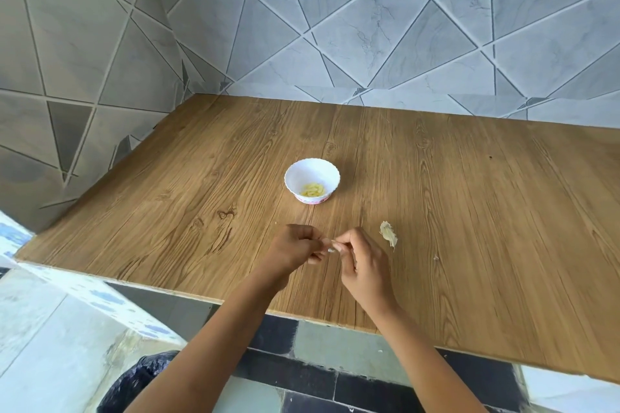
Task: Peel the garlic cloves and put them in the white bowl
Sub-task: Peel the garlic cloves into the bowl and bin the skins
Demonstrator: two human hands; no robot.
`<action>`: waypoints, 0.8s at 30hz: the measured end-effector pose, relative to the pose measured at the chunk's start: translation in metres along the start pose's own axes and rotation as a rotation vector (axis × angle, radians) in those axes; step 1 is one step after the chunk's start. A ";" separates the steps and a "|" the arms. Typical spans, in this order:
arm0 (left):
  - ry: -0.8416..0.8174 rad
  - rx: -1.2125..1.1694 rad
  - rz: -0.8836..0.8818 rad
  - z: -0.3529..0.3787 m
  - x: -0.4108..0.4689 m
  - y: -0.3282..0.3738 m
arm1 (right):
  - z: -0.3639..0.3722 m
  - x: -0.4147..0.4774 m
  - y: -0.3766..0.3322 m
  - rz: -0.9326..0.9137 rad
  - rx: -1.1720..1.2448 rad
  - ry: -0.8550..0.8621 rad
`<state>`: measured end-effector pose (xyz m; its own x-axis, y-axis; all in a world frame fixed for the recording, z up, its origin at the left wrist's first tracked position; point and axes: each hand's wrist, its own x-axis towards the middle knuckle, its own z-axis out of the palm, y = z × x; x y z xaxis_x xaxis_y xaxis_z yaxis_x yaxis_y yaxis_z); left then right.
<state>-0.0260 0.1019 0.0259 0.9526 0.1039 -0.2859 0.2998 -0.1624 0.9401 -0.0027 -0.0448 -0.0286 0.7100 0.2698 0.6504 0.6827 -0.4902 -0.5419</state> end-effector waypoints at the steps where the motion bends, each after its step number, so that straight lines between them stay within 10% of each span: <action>1: -0.018 -0.055 -0.042 0.001 0.000 0.001 | 0.000 0.000 0.000 0.007 0.035 -0.007; 5: -0.053 -0.115 -0.058 0.000 0.001 -0.003 | -0.008 0.007 -0.007 0.529 0.484 -0.205; 10: 0.079 0.446 0.565 0.000 0.006 -0.010 | -0.026 0.024 -0.013 1.173 1.075 -0.345; 16: 0.159 0.640 0.824 -0.003 0.015 -0.021 | -0.031 0.026 -0.015 1.231 1.113 -0.281; 24: -0.141 0.238 0.496 -0.008 0.009 -0.009 | -0.034 0.024 -0.009 1.223 1.210 -0.330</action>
<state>-0.0201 0.1120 0.0164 0.9751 -0.1703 0.1420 -0.1976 -0.3764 0.9051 0.0021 -0.0621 0.0100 0.7663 0.4673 -0.4410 -0.6002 0.2757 -0.7508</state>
